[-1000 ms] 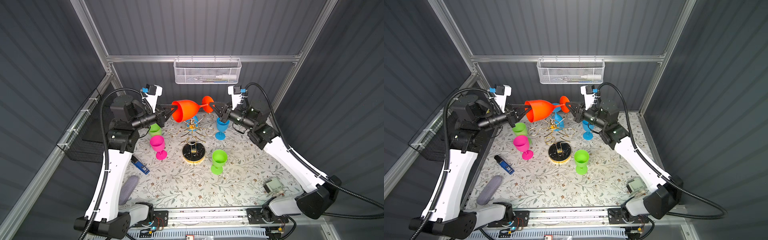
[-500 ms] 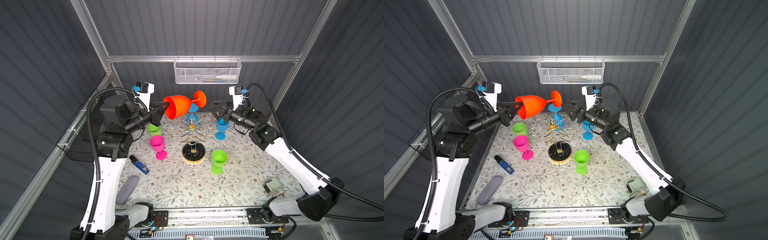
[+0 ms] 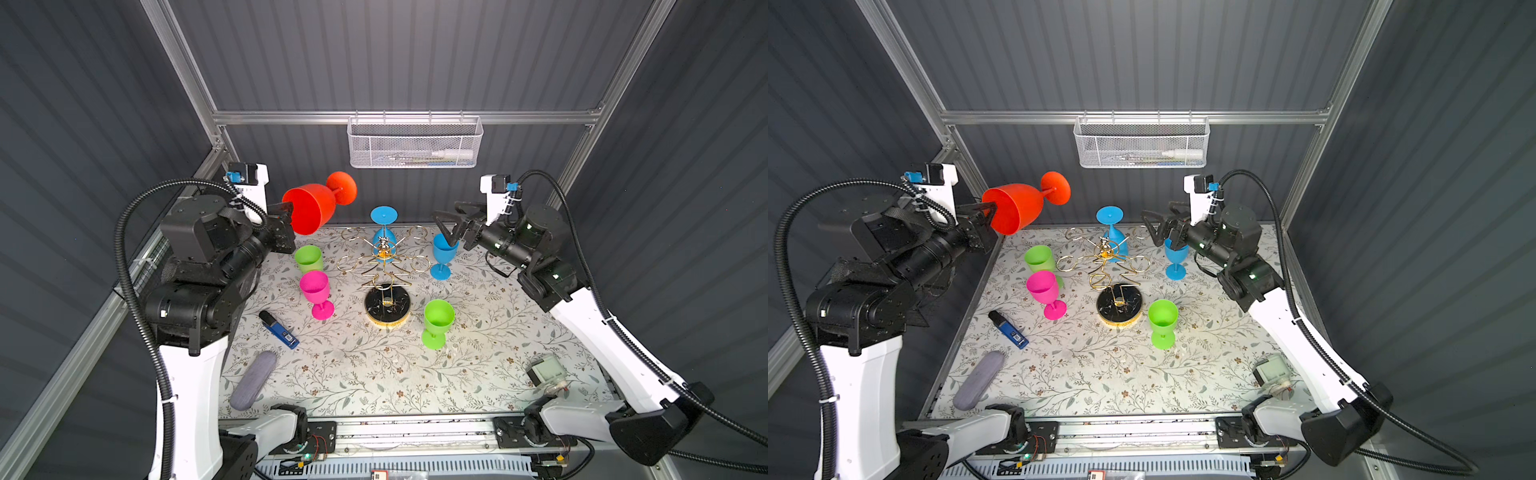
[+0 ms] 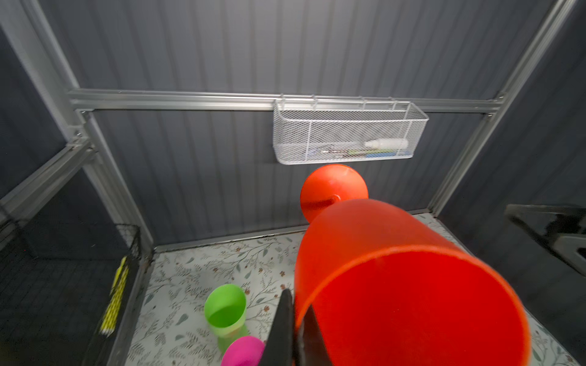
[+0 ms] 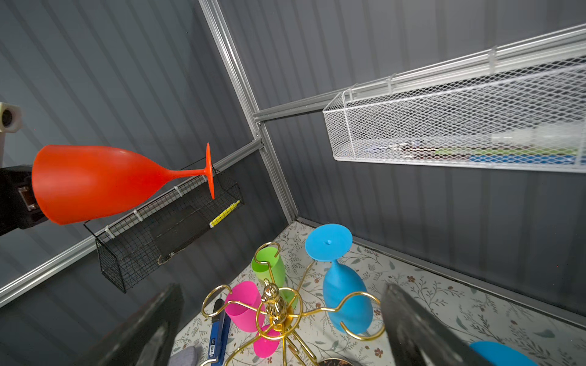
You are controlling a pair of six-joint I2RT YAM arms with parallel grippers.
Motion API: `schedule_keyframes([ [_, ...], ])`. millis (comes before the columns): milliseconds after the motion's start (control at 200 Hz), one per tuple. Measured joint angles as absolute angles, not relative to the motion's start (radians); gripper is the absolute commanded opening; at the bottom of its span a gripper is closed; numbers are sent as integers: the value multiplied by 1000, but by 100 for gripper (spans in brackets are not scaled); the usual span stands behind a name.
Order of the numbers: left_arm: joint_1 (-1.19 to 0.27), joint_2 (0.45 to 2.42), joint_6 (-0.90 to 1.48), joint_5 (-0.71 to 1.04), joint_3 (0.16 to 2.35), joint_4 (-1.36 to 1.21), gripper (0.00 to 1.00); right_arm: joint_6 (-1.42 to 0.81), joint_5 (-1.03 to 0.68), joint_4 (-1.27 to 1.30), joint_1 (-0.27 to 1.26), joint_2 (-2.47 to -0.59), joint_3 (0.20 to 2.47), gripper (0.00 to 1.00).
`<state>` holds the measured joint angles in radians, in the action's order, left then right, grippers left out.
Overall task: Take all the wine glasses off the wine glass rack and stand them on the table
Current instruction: 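Lower the red glass upright onto the table beside the green glass with the left gripper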
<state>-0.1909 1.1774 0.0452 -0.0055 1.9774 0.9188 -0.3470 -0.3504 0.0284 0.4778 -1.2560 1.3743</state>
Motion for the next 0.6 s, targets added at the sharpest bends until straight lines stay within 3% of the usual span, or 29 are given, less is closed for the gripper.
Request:
schedule_keyframes([
  [220,-191,1211,24,-221,1983,1110,0,-310,-314,-17,460,-1221,1365,99],
  [600,-191,1244,40,-410,1958,1295,0,-303,-310,-34,430,-1197,1326,99],
])
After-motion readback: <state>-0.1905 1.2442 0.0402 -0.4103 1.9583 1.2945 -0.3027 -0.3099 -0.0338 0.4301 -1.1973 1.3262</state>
